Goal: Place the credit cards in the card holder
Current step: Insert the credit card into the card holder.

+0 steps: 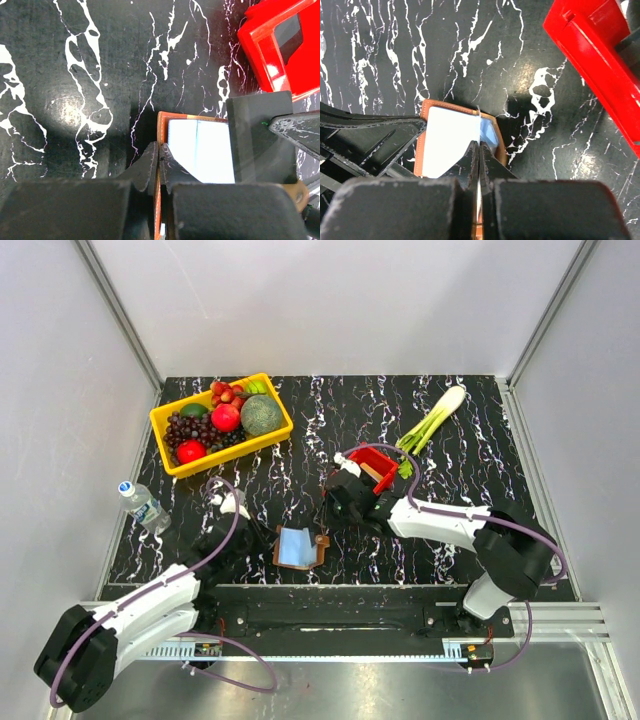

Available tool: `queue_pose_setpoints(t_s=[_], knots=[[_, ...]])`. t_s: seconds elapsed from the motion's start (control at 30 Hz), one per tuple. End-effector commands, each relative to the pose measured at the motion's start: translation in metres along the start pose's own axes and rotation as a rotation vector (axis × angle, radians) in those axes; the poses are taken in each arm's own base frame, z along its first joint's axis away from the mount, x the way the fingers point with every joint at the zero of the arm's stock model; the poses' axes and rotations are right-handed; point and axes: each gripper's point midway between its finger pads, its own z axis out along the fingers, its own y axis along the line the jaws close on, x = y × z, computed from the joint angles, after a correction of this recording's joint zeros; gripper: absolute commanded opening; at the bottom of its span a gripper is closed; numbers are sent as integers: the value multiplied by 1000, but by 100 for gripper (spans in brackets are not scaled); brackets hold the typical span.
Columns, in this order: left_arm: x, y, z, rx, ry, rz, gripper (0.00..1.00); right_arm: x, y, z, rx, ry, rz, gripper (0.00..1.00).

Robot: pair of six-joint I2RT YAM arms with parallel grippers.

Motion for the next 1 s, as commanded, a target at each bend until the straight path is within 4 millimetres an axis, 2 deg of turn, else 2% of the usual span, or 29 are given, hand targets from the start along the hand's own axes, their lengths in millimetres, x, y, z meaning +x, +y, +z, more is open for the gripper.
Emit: queue_pose_setpoints(t_s=[0.0,0.2,0.37,0.4,0.5,0.57,0.67,0.8,0.97], knots=[[-4,2,3,-3,-31,-20,0,-7,-12,-2,71,-46,18,0],[1,1,4,20,-26,-52,0,3,-7,14,31,-9,40,0],[4,1,6,21,-22,-58,0,13,11,25,-43,56,33,0],[3,0,6,26,-23,-59,0,12,20,26,-86,59,28,0],[3,0,7,28,-27,-69,0,10,39,21,-189,55,28,0],[4,3,7,17,-30,-68,0,0,55,13,-261,24,22,0],[5,7,8,5,-33,-68,0,-11,67,2,-307,-11,12,0],[6,10,8,-8,-33,-67,0,-21,62,-6,-269,-50,11,0],[6,11,8,-8,-33,-65,0,-31,37,-10,-145,-118,-25,0]])
